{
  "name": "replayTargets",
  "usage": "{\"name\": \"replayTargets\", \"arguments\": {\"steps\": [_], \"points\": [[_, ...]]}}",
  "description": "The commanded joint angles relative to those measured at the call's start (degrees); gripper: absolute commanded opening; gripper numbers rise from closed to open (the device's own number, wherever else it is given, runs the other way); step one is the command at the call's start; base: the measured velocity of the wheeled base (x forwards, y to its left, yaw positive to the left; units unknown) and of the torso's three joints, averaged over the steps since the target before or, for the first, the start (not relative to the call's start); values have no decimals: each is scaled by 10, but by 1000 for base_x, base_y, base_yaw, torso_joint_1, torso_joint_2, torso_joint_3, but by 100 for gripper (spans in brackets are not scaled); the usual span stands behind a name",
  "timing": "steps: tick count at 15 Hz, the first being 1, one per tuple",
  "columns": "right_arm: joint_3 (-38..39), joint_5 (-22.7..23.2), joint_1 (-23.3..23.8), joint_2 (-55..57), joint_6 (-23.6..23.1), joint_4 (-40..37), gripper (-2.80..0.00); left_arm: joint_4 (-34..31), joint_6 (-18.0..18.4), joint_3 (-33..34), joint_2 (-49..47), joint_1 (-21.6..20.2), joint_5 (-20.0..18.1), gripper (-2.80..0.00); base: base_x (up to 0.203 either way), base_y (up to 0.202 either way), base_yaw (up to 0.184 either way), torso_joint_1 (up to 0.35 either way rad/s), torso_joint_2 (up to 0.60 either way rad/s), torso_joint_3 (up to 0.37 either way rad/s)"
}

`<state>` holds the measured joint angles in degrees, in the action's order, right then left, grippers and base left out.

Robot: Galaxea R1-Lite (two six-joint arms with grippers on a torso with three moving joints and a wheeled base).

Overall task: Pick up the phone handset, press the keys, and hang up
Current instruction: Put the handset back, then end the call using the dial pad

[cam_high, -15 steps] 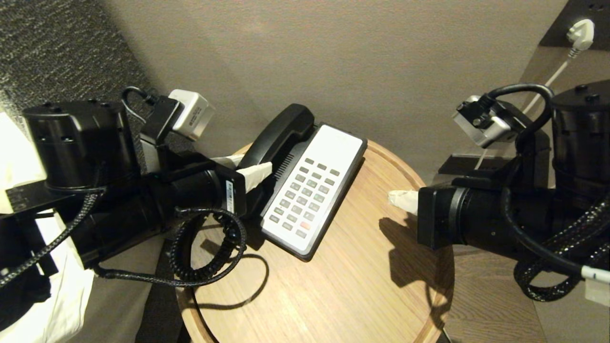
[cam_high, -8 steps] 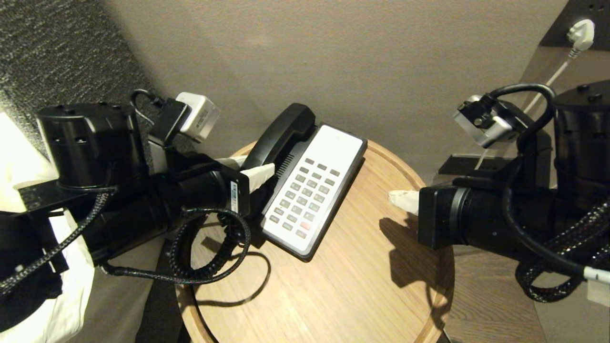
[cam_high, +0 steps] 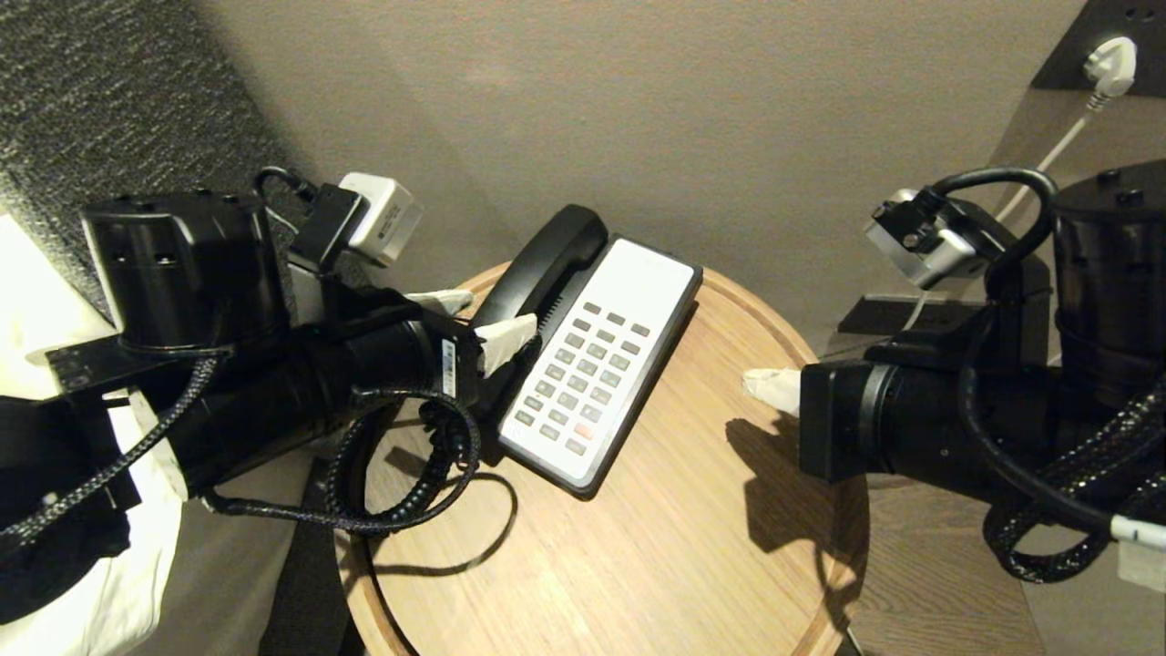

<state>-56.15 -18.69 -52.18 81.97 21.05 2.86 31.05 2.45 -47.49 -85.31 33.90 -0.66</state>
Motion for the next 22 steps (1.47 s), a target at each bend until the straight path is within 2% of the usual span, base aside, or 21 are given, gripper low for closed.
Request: {"name": "replayTargets", "arguments": {"steps": [1,6,9,10,12,15,18,20,22], "points": [[1,-1,0,0,1,0,-280,22,2,-6,-2,0,0,0,0,0,0,0,0,0],[1,-2,0,0,1,0,-280,31,-3,-11,30,-1,1,0,0,0,0,0,0,0],[2,-2,0,0,1,-1,-280,31,-5,8,78,-1,2,0,0,0,0,0,0,0],[1,-1,-1,1,1,-2,-280,30,-8,25,102,-4,1,-280,0,0,0,0,0,0],[-2,-1,-4,5,1,-2,-280,24,-32,55,156,-9,2,-280,0,0,0,0,0,0],[-9,5,-9,14,-1,-1,-280,0,-86,102,248,-15,15,-280,0,0,0,0,0,0],[-38,3,-25,43,-1,-2,-280,-18,-150,166,360,-73,20,-280,0,0,0,0,0,0],[-53,3,-36,66,-1,-7,-280,-52,-207,201,435,-110,15,-280,0,0,0,0,0,0],[-59,3,-60,85,-1,-9,-280,-79,-259,208,468,-124,7,-280,0,0,0,0,0,0]]}}
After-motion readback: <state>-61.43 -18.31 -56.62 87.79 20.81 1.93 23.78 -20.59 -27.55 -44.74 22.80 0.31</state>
